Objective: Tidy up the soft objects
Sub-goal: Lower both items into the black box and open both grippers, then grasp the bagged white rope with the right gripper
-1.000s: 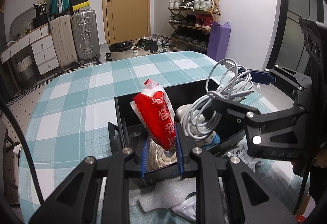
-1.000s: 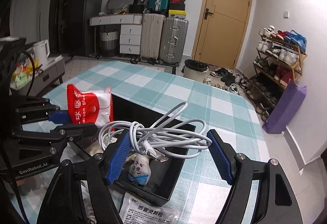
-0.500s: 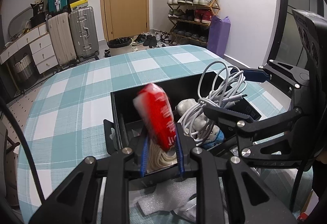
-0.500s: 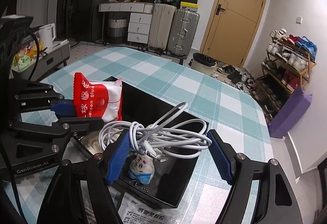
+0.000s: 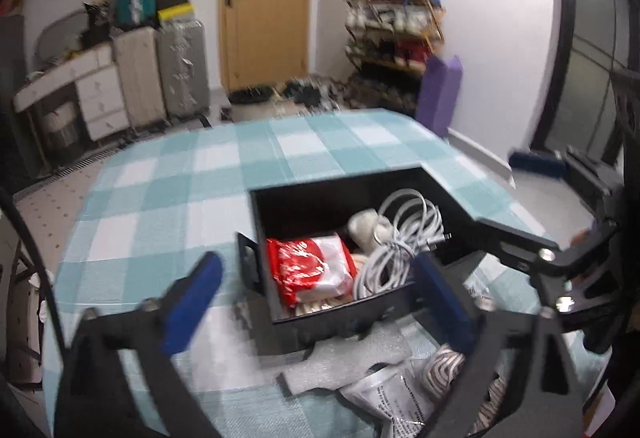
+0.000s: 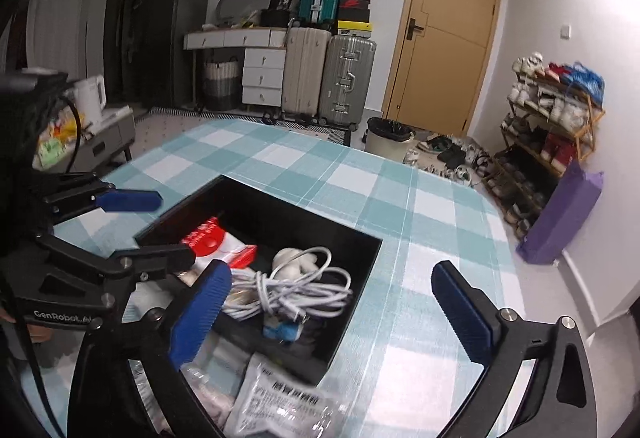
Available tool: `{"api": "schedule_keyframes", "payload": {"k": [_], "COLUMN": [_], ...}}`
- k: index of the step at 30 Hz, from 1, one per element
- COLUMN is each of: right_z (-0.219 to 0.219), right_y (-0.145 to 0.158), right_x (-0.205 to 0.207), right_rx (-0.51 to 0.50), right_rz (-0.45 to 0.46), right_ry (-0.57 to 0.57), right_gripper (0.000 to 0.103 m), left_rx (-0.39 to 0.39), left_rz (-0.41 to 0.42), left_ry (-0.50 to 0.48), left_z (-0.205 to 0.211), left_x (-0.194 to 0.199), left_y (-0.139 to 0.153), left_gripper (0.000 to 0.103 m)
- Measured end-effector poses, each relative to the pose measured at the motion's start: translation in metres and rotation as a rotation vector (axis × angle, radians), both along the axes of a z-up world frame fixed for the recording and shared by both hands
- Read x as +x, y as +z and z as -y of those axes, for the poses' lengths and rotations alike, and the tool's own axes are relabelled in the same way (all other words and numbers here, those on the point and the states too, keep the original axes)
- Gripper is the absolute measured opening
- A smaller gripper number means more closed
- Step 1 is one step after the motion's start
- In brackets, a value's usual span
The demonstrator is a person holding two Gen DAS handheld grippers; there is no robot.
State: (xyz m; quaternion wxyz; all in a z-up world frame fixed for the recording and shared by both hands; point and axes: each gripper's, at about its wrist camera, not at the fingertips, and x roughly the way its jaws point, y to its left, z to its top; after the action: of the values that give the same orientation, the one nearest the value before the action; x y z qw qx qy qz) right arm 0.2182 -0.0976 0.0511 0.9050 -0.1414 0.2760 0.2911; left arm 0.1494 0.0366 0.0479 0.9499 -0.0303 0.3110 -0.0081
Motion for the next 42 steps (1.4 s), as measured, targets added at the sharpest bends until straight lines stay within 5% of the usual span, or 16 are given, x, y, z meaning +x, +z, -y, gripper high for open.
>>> {"api": "schedule_keyframes", "payload": {"k": [8, 31, 42], "right_z": [0.024, 0.033, 0.027], "right_y": [0.003, -0.048, -0.055], "right_x": [-0.029, -0.082, -0.092], "right_rx": [0.088, 0.07, 0.054], "right_rz": [-0.082, -0.283, -0.302], "right_ry": [-0.005, 0.009, 0.034], "right_gripper": [0.102, 0.102, 0.102], "left_rx": [-0.022, 0.016, -0.013], "left_rz": [0.023, -0.017, -0.021], "left_ry": [0.031, 0.017, 0.026], "left_z": [-0.009, 0.015, 0.012], "left_x": [-0.03, -0.077, -0.088], "left_y": [0.007, -0.013, -0.017], "left_gripper": [0.103, 0.103, 0.103]}}
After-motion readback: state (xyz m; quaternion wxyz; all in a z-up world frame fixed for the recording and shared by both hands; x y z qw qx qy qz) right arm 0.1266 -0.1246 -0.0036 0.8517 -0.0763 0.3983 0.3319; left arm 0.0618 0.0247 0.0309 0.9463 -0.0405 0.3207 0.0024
